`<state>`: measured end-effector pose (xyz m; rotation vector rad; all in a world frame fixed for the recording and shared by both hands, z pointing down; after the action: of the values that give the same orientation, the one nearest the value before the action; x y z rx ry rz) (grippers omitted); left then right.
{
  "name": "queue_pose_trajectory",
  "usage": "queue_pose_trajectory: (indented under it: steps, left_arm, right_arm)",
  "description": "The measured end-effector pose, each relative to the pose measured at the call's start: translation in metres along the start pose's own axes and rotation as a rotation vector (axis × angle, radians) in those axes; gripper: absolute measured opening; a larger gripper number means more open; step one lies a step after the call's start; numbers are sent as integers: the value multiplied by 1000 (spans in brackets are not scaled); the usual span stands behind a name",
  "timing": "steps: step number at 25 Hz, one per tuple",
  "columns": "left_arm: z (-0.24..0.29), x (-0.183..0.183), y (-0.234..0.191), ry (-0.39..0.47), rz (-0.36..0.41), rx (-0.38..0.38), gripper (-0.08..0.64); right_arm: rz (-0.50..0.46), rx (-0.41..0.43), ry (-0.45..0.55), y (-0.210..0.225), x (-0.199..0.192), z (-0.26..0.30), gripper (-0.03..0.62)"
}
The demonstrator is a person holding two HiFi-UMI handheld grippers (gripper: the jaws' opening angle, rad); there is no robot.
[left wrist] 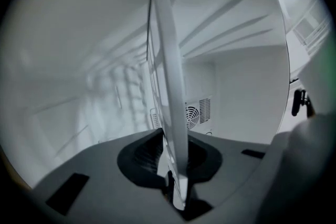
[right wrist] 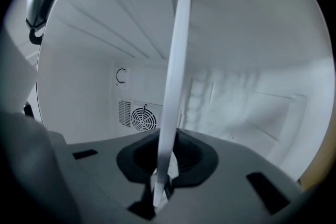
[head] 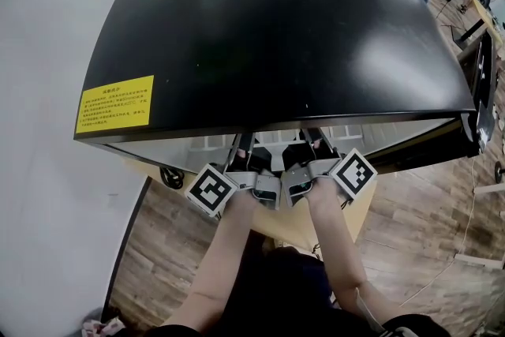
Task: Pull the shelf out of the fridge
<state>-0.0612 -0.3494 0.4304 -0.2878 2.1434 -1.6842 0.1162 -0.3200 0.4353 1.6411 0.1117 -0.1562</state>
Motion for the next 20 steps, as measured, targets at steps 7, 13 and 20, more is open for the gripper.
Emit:
queue_pose_trajectory:
  steps: [7, 13, 20]
  left_arm:
    - [-1, 0, 0, 4, -2, 5, 52]
    - [-1, 0, 1, 8, 5, 10, 52]
    - [-2, -1, 1, 13, -12, 12, 51]
  right_arm:
    - [52, -3, 7, 2, -2, -1, 15]
    - [50, -4, 3, 2, -1, -1, 15]
    - [61, -9, -1, 2, -1, -2, 14]
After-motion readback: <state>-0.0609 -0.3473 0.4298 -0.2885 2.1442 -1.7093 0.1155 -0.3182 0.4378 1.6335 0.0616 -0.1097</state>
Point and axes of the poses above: the fingertips, and each gripper's own axes: z forward along the fingers, y to its right, x out of its top, the point moved 7 cm from there along -z, backward along the fingers, and after that the axes turned 9 degrees about y, right-handed, at the moved point
